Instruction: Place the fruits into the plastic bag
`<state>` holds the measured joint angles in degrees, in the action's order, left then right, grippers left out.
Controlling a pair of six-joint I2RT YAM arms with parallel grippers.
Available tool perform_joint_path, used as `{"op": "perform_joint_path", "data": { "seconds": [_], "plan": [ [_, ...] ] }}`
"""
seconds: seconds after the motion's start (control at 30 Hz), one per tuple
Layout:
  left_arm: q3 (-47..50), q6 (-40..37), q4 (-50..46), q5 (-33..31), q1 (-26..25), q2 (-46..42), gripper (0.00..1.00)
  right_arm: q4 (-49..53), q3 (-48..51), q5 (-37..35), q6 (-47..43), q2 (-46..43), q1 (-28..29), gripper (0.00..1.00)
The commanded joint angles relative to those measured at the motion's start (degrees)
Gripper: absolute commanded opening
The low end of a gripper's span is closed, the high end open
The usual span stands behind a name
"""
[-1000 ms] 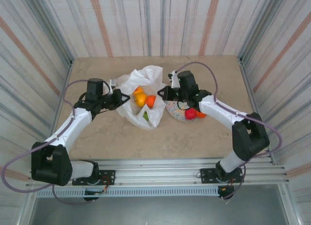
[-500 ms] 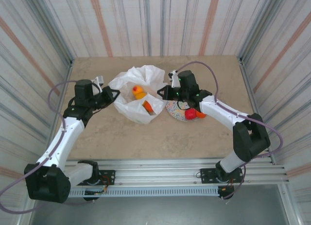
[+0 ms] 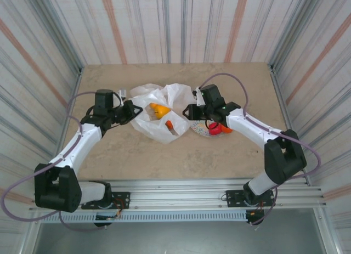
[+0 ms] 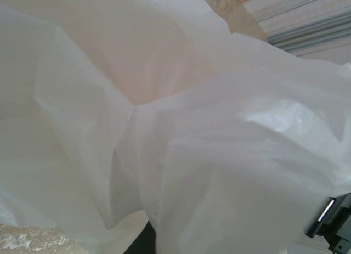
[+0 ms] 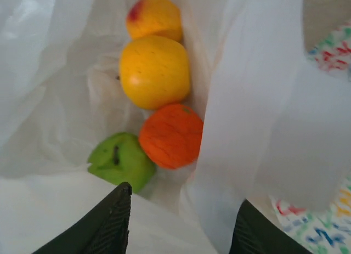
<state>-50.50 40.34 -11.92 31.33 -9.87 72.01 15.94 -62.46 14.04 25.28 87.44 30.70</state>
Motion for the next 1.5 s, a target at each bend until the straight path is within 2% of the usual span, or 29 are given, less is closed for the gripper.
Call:
{"op": "perform_joint_path", "data": {
  "seconds": [0.0,0.07,0.17,0.33,0.63,1.03,1.47],
  "plan": [
    [-1.09,-1.49,0.32,1.43,-0.15,-0.09,0.0,7.71,0.88,-8.87,-4.45,-6.58,-1.1,0.59],
    [-1.1,-1.41,0.48,1.38,-0.15,-0.1,0.0,11.36,1.82,-12.84,-5.31,-8.83,-1.78,0.69],
    [-1.0,-1.4,0.71,1.33,-0.15,0.03,0.0,17.06,2.93,-17.74,-5.33,-10.66,-2.4,0.74],
    [-0.9,-1.4,1.26,1.32,-0.15,0.5,0.0,22.91,4.35,-26.24,-4.47,-9.73,-1.09,0.77],
    [-0.88,-1.4,1.11,1.41,-0.17,0.53,0.0,24.86,-0.26,-32.35,-5.0,0.73,0.83,0.79],
    [-0.9,-1.48,1.21,1.55,-0.15,0.43,0.0,21.96,-2.45,-29.79,-6.56,6.91,0.08,0.79],
    [-0.64,-1.49,1.2,1.55,-0.15,0.15,0.0,21.41,-3.51,-30.21,-7.33,10.63,-0.29,0.78]
  ]
}}
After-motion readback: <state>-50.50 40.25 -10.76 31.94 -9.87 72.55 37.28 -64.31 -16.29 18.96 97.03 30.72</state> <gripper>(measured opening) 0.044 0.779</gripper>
